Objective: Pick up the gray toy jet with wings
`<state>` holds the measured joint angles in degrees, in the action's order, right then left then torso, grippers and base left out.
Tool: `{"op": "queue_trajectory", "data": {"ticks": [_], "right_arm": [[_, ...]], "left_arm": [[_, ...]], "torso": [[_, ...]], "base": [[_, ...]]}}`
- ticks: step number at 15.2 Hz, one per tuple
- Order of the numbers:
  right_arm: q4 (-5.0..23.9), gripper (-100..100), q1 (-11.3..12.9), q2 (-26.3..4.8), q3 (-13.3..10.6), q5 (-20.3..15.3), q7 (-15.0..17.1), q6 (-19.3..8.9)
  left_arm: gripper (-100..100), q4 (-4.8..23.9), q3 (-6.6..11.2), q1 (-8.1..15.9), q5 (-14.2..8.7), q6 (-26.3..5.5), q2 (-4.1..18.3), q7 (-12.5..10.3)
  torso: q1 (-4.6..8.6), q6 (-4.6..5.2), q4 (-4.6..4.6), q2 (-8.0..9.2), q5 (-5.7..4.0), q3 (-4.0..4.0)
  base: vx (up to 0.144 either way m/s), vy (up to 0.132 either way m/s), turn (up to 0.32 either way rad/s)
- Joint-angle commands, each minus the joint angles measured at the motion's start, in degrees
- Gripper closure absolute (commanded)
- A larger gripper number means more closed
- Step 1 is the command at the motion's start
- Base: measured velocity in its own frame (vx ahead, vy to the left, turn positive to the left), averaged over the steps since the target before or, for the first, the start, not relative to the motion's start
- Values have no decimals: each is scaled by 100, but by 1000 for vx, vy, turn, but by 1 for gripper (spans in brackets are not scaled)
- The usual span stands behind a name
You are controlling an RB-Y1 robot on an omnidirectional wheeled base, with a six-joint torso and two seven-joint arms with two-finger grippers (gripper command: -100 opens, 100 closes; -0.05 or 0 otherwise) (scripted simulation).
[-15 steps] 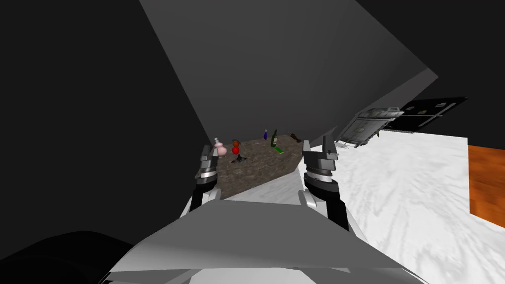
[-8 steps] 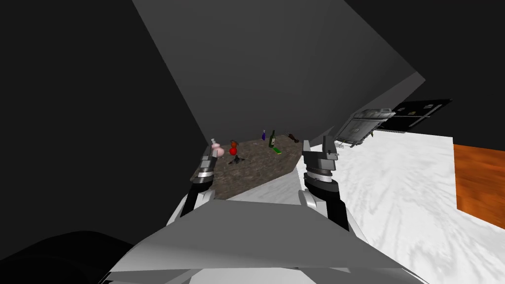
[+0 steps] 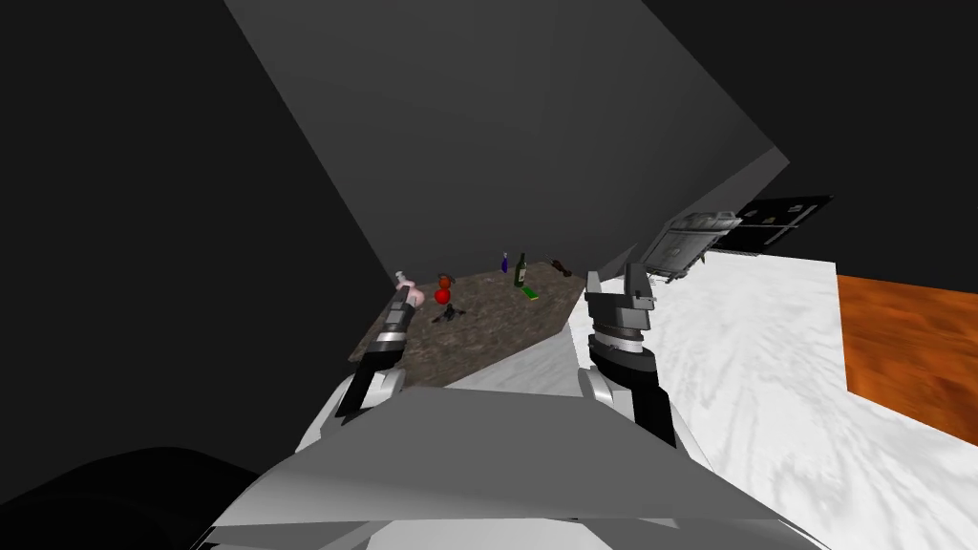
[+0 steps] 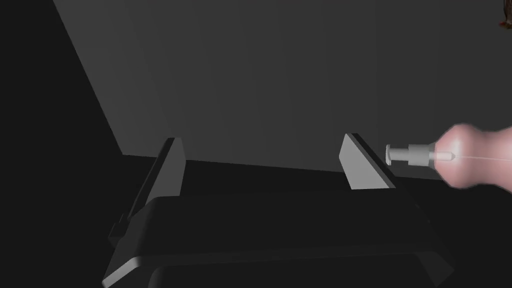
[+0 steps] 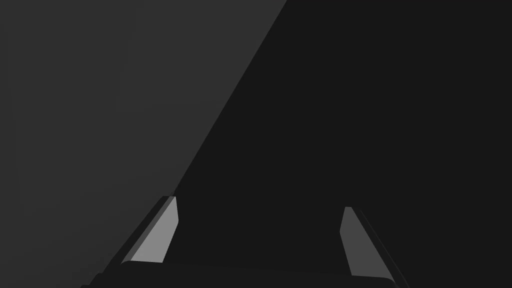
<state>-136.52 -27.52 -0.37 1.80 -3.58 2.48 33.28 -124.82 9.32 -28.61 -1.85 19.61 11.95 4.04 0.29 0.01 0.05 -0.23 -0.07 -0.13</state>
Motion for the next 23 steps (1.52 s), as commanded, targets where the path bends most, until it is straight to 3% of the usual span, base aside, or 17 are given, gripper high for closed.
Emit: {"op": "queue_trajectory", "data": {"ticks": [1, 4, 6, 9, 10, 11, 13, 16, 17, 18, 19, 20, 22, 23], "right_arm": [[0, 0, 0, 0, 0, 0, 0, 0], [0, 0, 0, 0, 0, 0, 0, 0], [0, 0, 0, 0, 0, 0, 0, 0], [0, 0, 0, 0, 0, 0, 0, 0], [0, 0, 0, 0, 0, 0, 0, 0], [0, 0, 0, 0, 0, 0, 0, 0], [0, 0, 0, 0, 0, 0, 0, 0], [0, 0, 0, 0, 0, 0, 0, 0], [0, 0, 0, 0, 0, 0, 0, 0], [0, 0, 0, 0, 0, 0, 0, 0], [0, 0, 0, 0, 0, 0, 0, 0], [0, 0, 0, 0, 0, 0, 0, 0], [0, 0, 0, 0, 0, 0, 0, 0], [0, 0, 0, 0, 0, 0, 0, 0]], "left_arm": [[-100, 11, 104, -26, -8, -224, 52, -10], [-100, 76, 373, -62, -28, -596, 142, -30], [-100, 76, 373, -62, -28, -704, 142, -30], [-100, 146, 664, -100, -48, -1132, 195, -50], [-100, 146, 664, -100, -48, -1220, 195, -50], [-100, 183, 815, -120, -59, -1355, 209, -61], [-100, 183, 815, -120, -59, -1490, 209, -61], [-100, 258, 1127, -160, -82, -1922, 214, -83], [-100, 258, 1127, -160, -82, -2044, 214, -83], [-100, 296, 1286, -181, -93, -2204, 206, -94], [-100, 296, 1286, -181, -93, -2328, 206, -94], [-100, 334, 1446, -202, -105, -2465, 192, -105], [-100, 334, 1446, -202, -105, -2613, 192, -105], [-100, 372, 1607, -222, -117, -2810, 173, -116]], "torso": [[0, 0, 0, 0, 0, 0], [-1, -1, 0, 1, 0, 1], [1, 0, 1, -5, 0, -3], [0, 0, -1, 4, 0, 2], [3, 1, 0, 0, 0, 0], [4, -1, 0, -2, -1, -1], [6, 0, 1, -4, -1, -2], [2, 0, 0, 1, -1, 1], [5, 0, 0, -1, -1, 0], [4, -1, 0, -2, -1, -1], [4, 0, 1, -7, -1, -4], [4, -1, 2, -7, -1, -4], [10, 0, 1, -5, -2, -3], [4, -1, 1, -2, -1, -1]], "base": [[48, -55, -55], [59, -69, -64], [57, -62, -42], [48, -70, -67], [66, -76, -74], [69, -85, -79], [54, -66, -40], [57, -73, -82], [69, -73, -68], [85, -76, -72], [78, -76, -68], [70, -90, -79], [63, -74, -39], [61, -61, -80]]}}
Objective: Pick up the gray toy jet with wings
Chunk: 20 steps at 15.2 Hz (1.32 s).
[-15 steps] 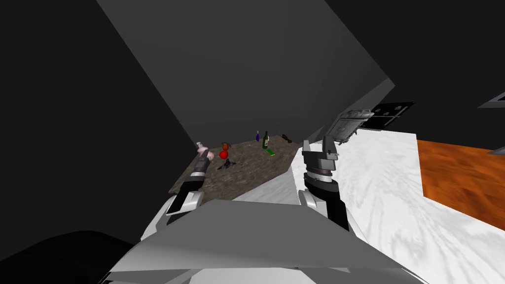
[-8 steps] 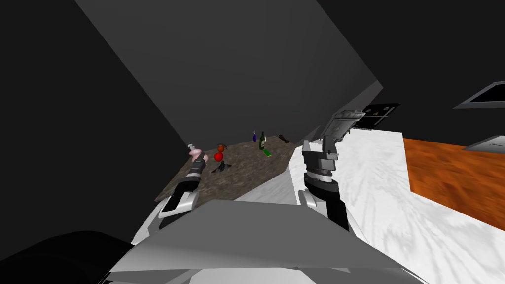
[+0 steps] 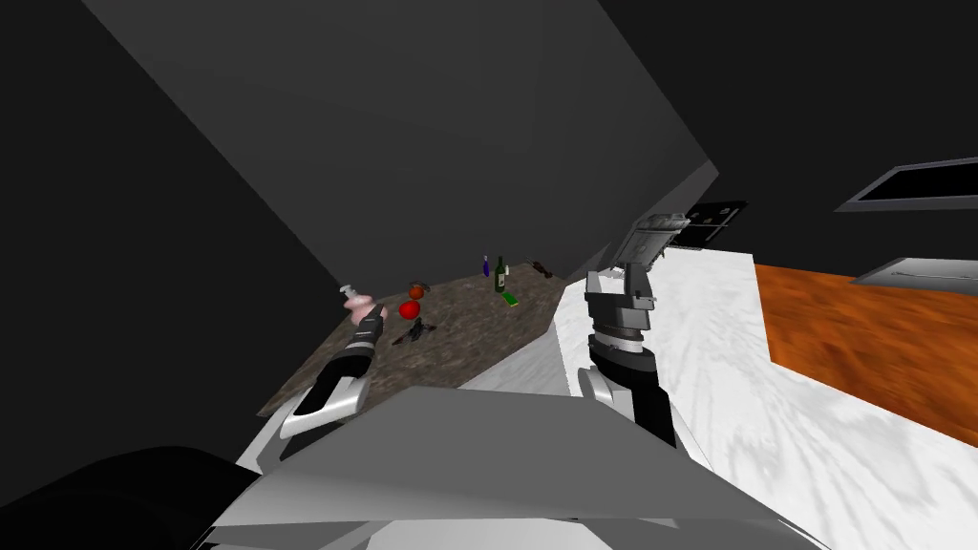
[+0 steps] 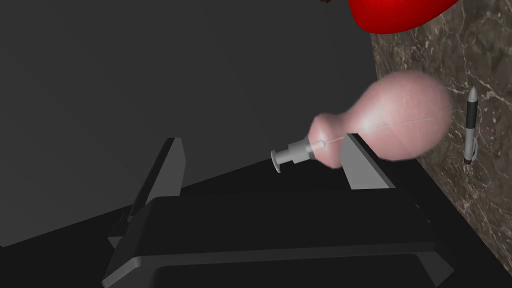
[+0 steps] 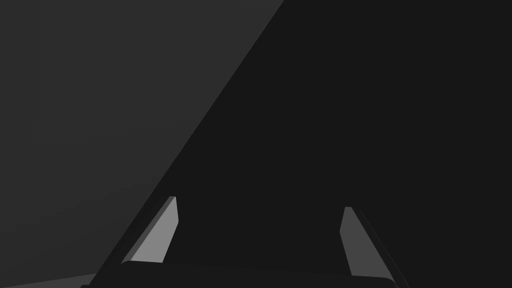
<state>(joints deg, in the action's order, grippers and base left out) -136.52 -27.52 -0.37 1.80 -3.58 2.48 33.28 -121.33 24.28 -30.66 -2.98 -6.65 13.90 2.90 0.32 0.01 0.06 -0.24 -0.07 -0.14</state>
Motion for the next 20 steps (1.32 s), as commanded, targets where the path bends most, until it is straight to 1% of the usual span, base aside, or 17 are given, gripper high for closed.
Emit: {"op": "queue_trajectory", "data": {"ticks": [1, 2, 3, 5, 6, 8, 9, 10, 11, 12, 13, 14, 15, 17, 18, 19, 20], "right_arm": [[0, 0, 0, 0, 0, 0, 0, 0], [0, 0, 0, 0, 0, 0, 0, 0], [0, 0, 0, 0, 0, 0, 0, 0], [0, 0, 0, 0, 0, 0, 0, 0], [0, 0, 0, 0, 0, 0, 0, 0], [0, 0, 0, 0, 0, 0, 0, 0], [0, 0, 0, 0, 0, 0, 0, 0], [0, 0, 0, 0, 0, 0, 0, 0], [0, 0, 0, 0, 0, 0, 0, 0], [0, 0, 0, 0, 0, 0, 0, 0], [0, 0, 0, 0, 0, 0, 0, 0], [0, 0, 0, 0, 0, 0, 0, 0], [0, 0, 0, 0, 0, 0, 0, 0], [0, 0, 0, 0, 0, 0, 0, 0], [0, 0, 0, 0, 0, 0, 0, 0], [0, 0, 0, 0, 0, 0, 0, 0], [0, 0, 0, 0, 0, 0, 0, 0]], "left_arm": [[-100, 23, 112, -18, -4, -274, -22, -2], [-100, 23, 112, -18, -4, -274, -22, -2], [-100, 61, 273, -39, -16, -469, -47, -13], [-100, 61, 273, -39, -16, -561, -47, -13], [-100, 99, 433, -59, -27, -749, -76, -24], [-100, 99, 433, -59, -27, -846, -76, -24], [-100, 137, 592, -80, -39, -1040, -110, -35], [-100, 137, 592, -80, -39, -1129, -110, -35], [-100, 174, 750, -100, -51, -1283, -146, -46], [-100, 174, 750, -100, -51, -1409, -146, -46], [-100, 210, 904, -120, -62, -1596, -186, -57], [-100, 210, 904, -120, -62, -1684, -186, -57], [-100, 246, 1055, -139, -73, -1821, -229, -67], [-100, 246, 1055, -139, -73, -1953, -229, -67], [-100, 280, 1203, -157, -84, -2115, -273, -77], [-100, 280, 1203, -157, -84, -2216, -273, -77], [-100, 314, 1345, -175, -95, -2362, -319, -87]], "torso": [[0, 0, 0, 0, 0, 0], [0, -1, 0, 1, 0, 0], [-4, -1, -1, 5, 0, 3], [-3, 0, 0, 2, 1, 1], [-7, -1, -1, 6, 1, 3], [-4, 0, -2, 6, 1, 4], [-7, -1, -2, 8, 1, 4], [-4, 0, -2, 6, 1, 4], [-4, -1, -1, 3, 0, 2], [2, 1, 0, -3, 0, -1], [4, -1, 1, -3, -1, -2], [4, -1, 1, -2, -1, -1], [3, -1, 1, -2, -1, -1], [6, 0, 1, -5, -2, -3], [1, -1, 0, 1, -1, 0], [1, 0, 0, 2, -1, 1], [0, -1, 0, 2, 0, 1]], "base": [[61, -67, -73], [41, -50, -19], [61, -56, -63], [53, -49, -46], [44, -54, -82], [48, -53, -46], [60, -60, -77], [70, -58, -66], [88, -76, -99], [76, -78, -76], [73, -74, -75], [77, -69, -56], [88, -80, -81], [66, -67, -41], [59, -62, -62], [66, -62, -64], [72, -65, -88]]}}
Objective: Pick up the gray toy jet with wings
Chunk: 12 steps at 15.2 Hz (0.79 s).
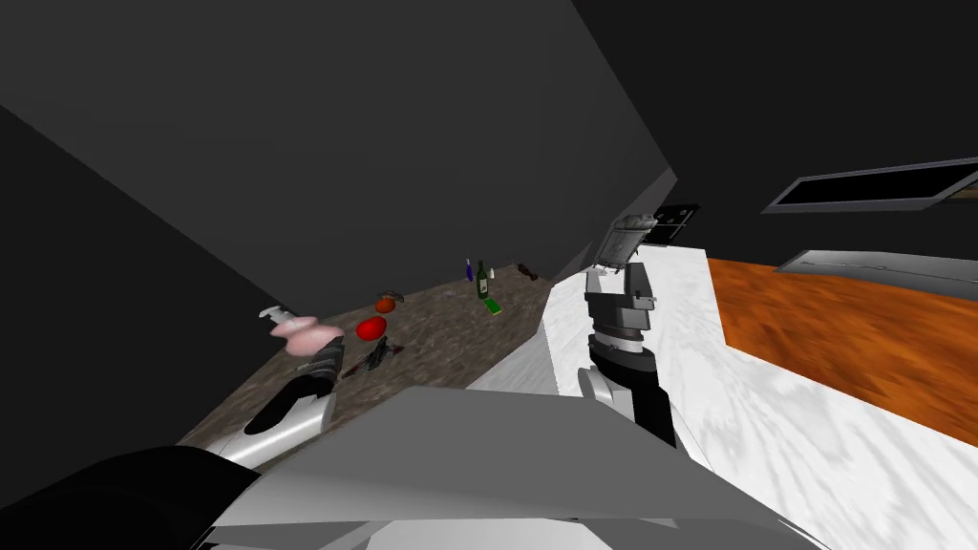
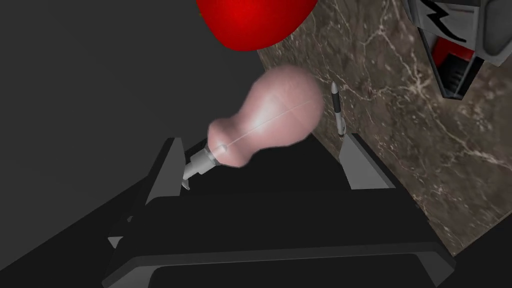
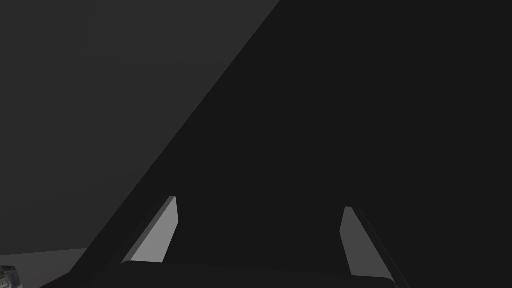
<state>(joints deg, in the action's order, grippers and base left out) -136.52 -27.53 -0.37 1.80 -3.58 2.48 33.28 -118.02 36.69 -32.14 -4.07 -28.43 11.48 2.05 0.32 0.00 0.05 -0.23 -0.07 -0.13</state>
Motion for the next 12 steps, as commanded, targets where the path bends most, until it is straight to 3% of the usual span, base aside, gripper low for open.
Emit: {"op": "queue_trajectory", "data": {"ticks": [1, 2, 3, 4, 5, 6, 9, 12], "right_arm": [[0, 0, 0, 0, 0, 0, 0, 0], [0, 0, 0, 0, 0, 0, 0, 0], [0, 0, 0, 0, 0, 0, 0, 0], [0, 0, 0, 0, 0, 0, 0, 0], [0, 0, 0, 0, 0, 0, 0, 0], [0, 0, 0, 0, 0, 0, 0, 0], [0, 0, 0, 0, 0, 0, 0, 0], [0, 0, 0, 0, 0, 0, 0, 0]], "left_arm": [[-100, -17, 104, -27, 14, -286, -78, -2], [-100, -17, 104, -27, 14, -292, -78, -2], [-100, 15, 242, -44, 3, -480, -124, -11], [-100, 15, 242, -44, 3, -537, -124, -11], [-100, 46, 374, -61, -7, -673, -172, -20], [-100, 46, 374, -61, -7, -772, -172, -20], [-100, 103, 617, -91, -25, -1133, -266, -37], [-100, 128, 728, -105, -34, -1402, -311, -44]], "torso": [[0, 0, 0, 0, 0, 0], [1, 0, 0, 0, 0, 0], [-4, -1, 0, 3, 0, 2], [-4, 0, -1, 4, 1, 2], [-6, 0, -1, 5, 1, 2], [-6, 0, -1, 3, 1, 2], [0, 0, 0, 1, 0, 0], [0, -1, 0, 3, -1, 1]], "base": [[71, -64, -63], [51, -44, -14], [57, -48, -60], [59, -45, -65], [69, -48, -76], [67, -50, -54], [72, -65, -66], [63, -56, -54]]}}
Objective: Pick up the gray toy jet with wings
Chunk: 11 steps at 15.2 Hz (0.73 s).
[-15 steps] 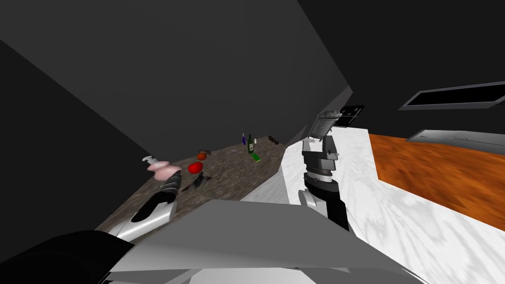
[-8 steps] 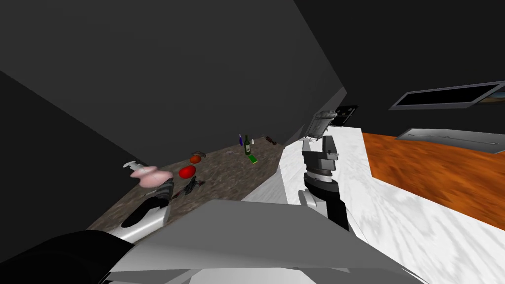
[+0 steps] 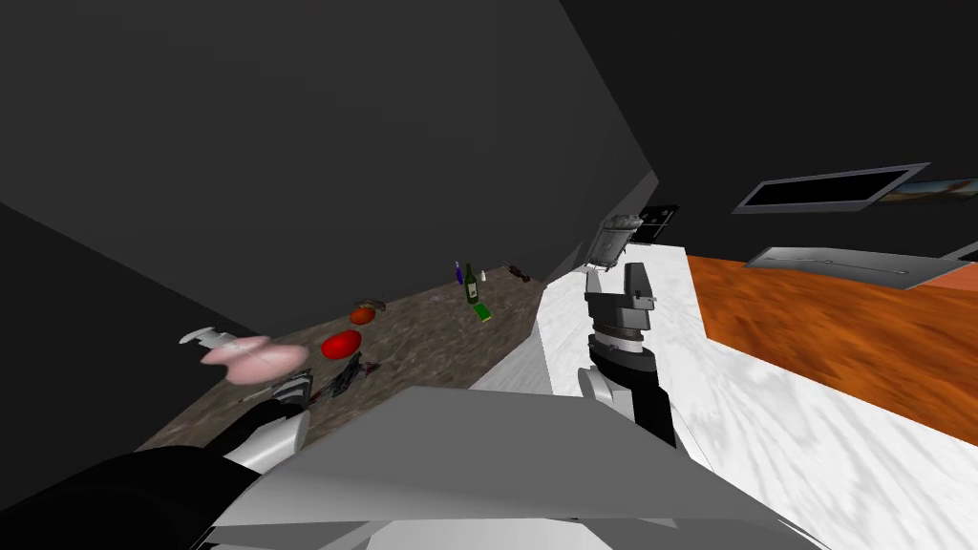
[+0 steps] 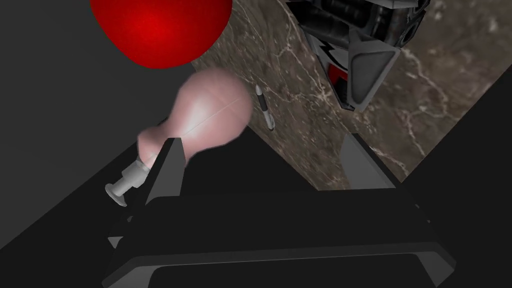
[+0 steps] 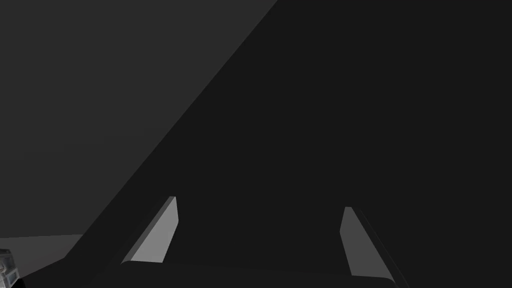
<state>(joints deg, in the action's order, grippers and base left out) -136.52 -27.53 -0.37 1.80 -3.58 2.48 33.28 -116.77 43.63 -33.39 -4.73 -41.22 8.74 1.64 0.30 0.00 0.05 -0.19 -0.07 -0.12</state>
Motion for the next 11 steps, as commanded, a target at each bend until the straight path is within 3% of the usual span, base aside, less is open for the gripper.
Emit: {"op": "queue_trajectory", "data": {"ticks": [1, 4, 9, 11], "right_arm": [[0, 0, 0, 0, 0, 0, 0, 0], [0, 0, 0, 0, 0, 0, 0, 0], [0, 0, 0, 0, 0, 0, 0, 0], [0, 0, 0, 0, 0, 0, 0, 0]], "left_arm": [[-100, 27, 135, 8, 25, -286, -81, -10], [-100, 49, 228, -4, 18, -470, -123, -16], [-100, 119, 535, -41, -6, -1017, -280, -37], [-100, 146, 505, -2, 37, -965, -279, -41]], "torso": [[0, 0, 0, 0, 0, 0], [-3, 0, 0, 2, 1, 1], [-1, 0, 1, -4, 1, -2], [-3, 0, 0, 2, 0, 1]], "base": [[61, -49, -59], [55, -45, -46], [69, -48, -60], [36, -31, -18]]}}
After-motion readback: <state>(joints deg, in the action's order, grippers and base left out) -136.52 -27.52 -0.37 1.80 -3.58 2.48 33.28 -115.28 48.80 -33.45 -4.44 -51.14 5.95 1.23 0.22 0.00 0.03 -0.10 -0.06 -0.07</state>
